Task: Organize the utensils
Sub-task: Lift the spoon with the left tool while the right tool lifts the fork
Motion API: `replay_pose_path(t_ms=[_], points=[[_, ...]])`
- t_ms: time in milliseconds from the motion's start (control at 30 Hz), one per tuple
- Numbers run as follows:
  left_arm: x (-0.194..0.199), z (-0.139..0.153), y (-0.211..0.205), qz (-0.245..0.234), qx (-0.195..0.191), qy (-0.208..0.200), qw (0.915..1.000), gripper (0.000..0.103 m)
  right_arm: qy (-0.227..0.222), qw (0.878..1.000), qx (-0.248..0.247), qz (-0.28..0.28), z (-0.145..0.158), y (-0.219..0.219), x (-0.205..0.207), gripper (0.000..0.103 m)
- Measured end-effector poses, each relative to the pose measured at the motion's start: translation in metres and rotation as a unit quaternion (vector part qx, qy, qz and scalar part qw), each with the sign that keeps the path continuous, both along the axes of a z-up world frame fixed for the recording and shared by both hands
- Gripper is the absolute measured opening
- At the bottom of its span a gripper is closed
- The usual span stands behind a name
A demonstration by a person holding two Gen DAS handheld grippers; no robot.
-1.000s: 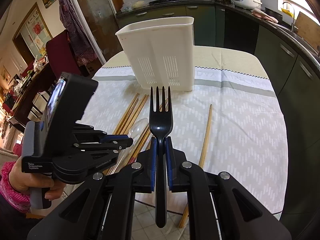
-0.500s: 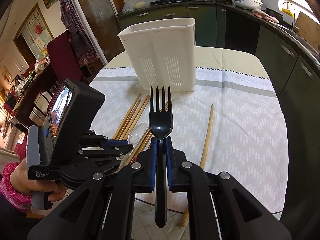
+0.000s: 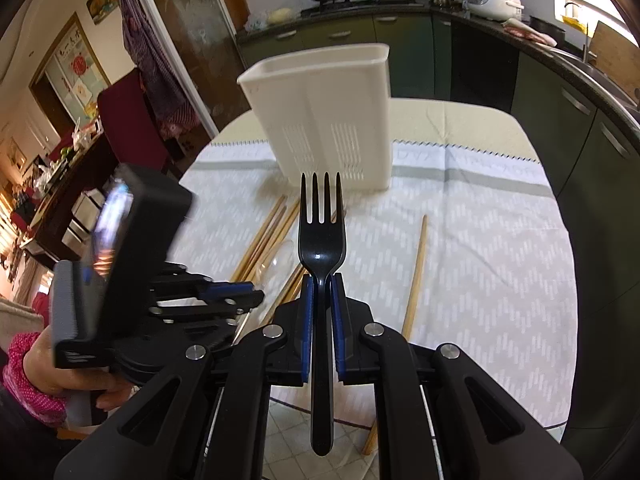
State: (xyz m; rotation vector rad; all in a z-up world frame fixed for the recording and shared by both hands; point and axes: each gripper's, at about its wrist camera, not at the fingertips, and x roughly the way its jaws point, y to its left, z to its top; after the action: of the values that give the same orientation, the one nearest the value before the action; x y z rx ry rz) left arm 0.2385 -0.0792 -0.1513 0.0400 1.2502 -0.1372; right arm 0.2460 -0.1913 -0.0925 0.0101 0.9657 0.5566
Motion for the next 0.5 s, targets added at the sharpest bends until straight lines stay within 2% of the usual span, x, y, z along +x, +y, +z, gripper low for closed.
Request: replay_pose_path(t_ms=[267, 500], points=[[-0.019, 0.084, 0.010, 0.005, -0.025, -0.110, 0.9936, 0.008, -0.032, 0.999, 0.032, -0.005, 0.026, -0.005, 0.003, 0.010], [-0.023, 0.128, 0.017, 0.004, -0.050, -0.154, 0.9868, 0.008, -0.059, 0.997, 0.048, -0.002, 0.049, -0.004, 0.011, 0.010]])
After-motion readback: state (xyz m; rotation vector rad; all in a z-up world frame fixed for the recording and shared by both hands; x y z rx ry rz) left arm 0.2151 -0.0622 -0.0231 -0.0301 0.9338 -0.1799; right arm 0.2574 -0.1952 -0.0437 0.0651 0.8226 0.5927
